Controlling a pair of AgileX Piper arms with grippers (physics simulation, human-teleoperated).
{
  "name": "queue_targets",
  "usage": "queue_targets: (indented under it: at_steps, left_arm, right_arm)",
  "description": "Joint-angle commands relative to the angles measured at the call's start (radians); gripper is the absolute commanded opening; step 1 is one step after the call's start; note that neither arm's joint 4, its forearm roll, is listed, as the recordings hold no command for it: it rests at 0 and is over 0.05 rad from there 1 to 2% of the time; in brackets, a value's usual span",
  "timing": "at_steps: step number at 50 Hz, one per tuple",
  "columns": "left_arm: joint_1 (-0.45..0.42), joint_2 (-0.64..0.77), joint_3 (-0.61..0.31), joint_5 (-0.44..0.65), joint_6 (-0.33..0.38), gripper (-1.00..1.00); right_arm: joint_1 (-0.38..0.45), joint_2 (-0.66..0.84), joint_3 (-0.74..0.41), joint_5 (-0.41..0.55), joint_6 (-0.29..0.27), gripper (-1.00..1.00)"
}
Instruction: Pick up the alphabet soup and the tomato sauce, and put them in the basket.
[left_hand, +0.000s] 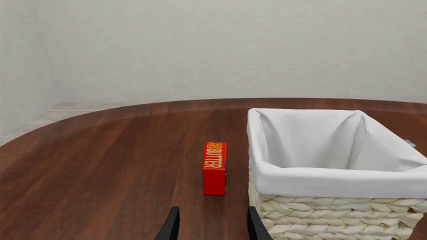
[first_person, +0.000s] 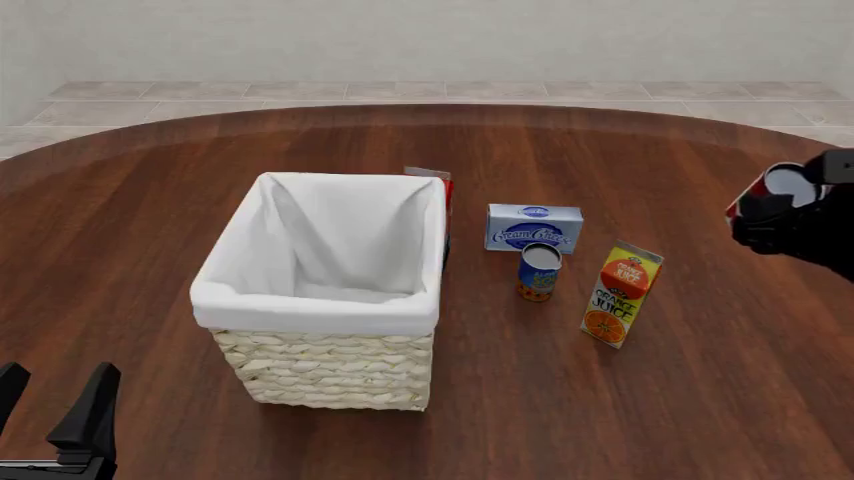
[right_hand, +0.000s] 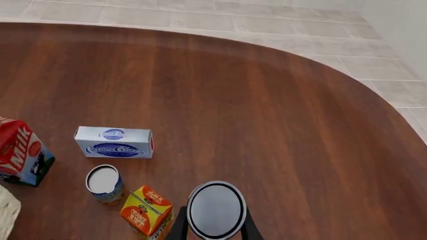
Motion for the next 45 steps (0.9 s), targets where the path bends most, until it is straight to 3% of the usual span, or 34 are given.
queue_targets:
  at_steps: [1,45]
  left_arm:
    - [0.0,0.0,0.0,0.0,0.0,1.0]
    - [0.0,0.0,0.0,0.0,0.0,1.0]
  right_arm:
    - [0.039,0.005,-0.005,-0.004,0.023,-1.0]
    - [0.209,0.041,-0.087,0.014,0.031,-1.0]
